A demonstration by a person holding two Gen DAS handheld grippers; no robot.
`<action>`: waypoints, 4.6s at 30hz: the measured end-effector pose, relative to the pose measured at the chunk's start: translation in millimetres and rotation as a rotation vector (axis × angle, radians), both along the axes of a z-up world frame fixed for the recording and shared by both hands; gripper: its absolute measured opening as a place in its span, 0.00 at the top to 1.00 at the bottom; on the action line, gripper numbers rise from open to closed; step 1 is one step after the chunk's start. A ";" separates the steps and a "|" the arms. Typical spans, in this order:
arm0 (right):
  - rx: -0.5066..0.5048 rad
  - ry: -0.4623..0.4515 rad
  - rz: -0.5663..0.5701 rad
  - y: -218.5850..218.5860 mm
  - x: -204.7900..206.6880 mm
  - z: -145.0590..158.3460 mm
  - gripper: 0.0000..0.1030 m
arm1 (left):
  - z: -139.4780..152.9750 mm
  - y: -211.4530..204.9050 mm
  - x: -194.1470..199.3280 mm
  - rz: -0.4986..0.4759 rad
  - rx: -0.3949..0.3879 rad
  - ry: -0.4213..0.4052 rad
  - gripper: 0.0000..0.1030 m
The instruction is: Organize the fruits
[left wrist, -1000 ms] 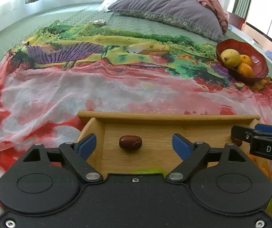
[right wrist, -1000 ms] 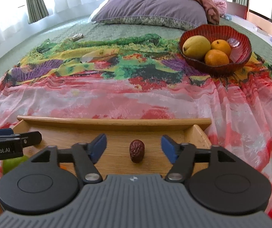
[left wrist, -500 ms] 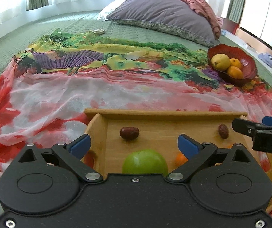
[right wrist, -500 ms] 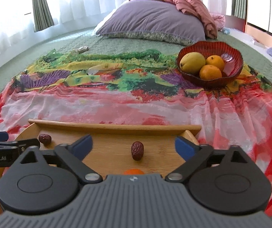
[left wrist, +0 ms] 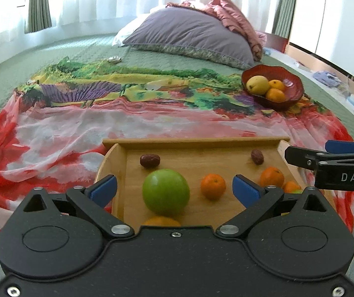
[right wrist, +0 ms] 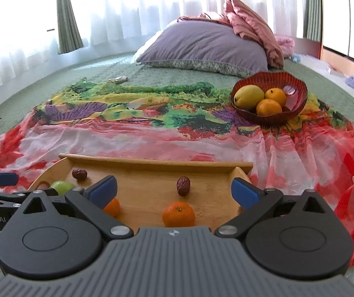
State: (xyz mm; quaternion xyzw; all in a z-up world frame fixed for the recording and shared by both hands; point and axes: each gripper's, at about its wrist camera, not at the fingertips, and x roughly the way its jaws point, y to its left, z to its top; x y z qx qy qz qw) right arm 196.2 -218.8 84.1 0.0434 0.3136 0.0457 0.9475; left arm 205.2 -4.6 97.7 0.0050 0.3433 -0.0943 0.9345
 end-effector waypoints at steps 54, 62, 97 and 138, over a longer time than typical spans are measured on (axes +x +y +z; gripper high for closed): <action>-0.117 -0.265 0.015 26.9 -177.5 -70.7 0.00 | -79.7 4.1 -162.6 0.078 0.026 -0.163 0.00; -0.106 -0.251 0.002 29.6 -177.7 -89.5 0.00 | -96.7 1.6 -158.9 0.077 0.072 -0.158 0.00; -0.117 -0.163 0.008 31.1 -159.1 -122.7 0.00 | -117.4 7.4 -133.0 0.097 0.080 -0.065 0.00; -0.119 -0.170 0.005 31.3 -161.4 -122.7 0.00 | -118.4 7.7 -132.0 0.095 0.084 -0.064 0.00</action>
